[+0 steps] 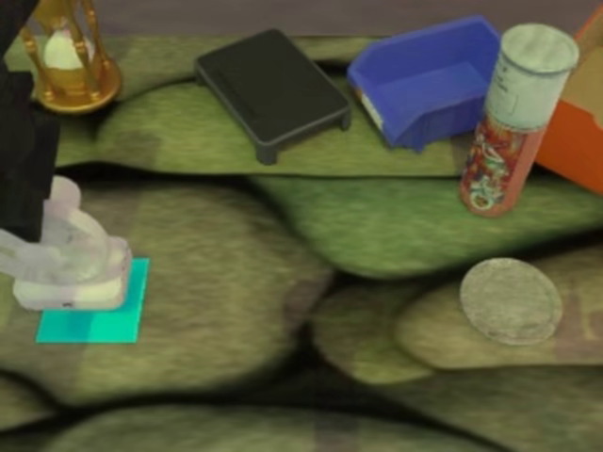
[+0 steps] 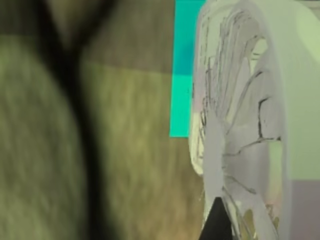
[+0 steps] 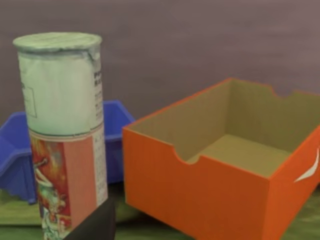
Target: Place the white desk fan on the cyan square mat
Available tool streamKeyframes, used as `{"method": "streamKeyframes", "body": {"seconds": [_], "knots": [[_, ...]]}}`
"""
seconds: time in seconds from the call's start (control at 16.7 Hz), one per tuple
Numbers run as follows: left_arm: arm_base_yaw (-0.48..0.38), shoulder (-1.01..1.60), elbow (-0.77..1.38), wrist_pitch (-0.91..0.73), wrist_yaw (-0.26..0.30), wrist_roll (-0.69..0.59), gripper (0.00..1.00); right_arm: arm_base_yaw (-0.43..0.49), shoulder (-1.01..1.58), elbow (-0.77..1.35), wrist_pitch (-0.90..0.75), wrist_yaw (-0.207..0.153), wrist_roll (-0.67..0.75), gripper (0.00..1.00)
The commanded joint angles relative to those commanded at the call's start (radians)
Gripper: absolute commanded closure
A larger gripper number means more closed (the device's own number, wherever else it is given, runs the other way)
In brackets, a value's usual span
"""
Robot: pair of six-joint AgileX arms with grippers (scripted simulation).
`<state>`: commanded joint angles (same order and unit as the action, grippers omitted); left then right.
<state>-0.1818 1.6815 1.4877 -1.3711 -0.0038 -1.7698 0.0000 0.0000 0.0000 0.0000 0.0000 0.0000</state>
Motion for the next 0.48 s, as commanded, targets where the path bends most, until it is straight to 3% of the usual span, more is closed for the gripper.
{"method": "streamKeyframes", "body": {"seconds": [0.48], "knots": [[0.001,0.004,-0.035,0.039,0.001,-0.006,1.00,0.000,0.000,0.000,0.000,0.000,0.000,0.00]]}}
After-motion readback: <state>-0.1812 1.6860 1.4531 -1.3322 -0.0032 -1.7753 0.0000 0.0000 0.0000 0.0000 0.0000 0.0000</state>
